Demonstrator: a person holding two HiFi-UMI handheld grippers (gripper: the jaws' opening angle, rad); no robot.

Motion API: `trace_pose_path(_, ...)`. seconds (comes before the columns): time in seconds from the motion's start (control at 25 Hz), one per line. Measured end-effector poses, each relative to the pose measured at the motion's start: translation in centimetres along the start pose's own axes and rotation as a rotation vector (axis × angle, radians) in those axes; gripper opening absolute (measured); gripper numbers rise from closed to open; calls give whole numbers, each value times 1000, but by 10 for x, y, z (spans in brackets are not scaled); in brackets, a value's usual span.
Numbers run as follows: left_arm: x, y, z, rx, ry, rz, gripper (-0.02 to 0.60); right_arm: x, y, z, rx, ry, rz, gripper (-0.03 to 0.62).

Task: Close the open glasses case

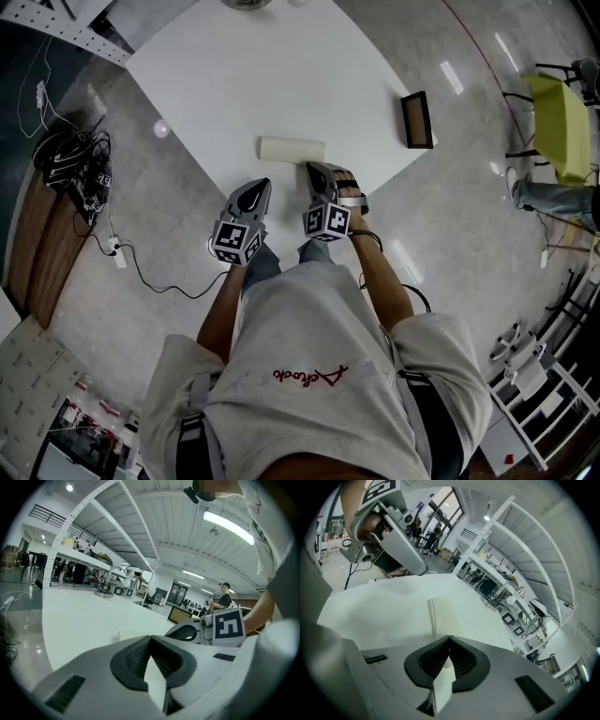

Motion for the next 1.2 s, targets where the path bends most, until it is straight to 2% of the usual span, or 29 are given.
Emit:
trace_pose_path(0.12, -1, -1, 0, -4, 5, 3, 25, -6, -7, 7, 8, 113, 70, 9)
trace_pose_path(0.4, -19, -2, 1, -6, 31, 38, 25, -23, -39, 49, 12, 666, 413, 9)
trace_pose_path(0.48, -25, -1, 1, -2, 40, 50, 25, -28, -49, 58, 3, 786, 531, 9)
trace_pose_path(0.56, -31, -1, -1, -3, 46, 63, 25, -32, -55, 63, -2, 856, 614, 9)
trace_pose_path(0.76, -41, -4, -4, -16, 29, 85, 25, -35, -66, 64, 29, 839, 629, 9)
trace_pose_path(1.2, -68, -15, 18, -18, 70, 155, 25, -37, -109, 52, 70, 728, 620, 9)
Point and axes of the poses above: the fingertips, and each gripper's own axes: y forward along the fingers, z to its right, x out of its underside, the point moved 2 cm from there along -y, backward along the fingers, and after that the axes turned 15 degrees about -x, right-handed, at the moved point
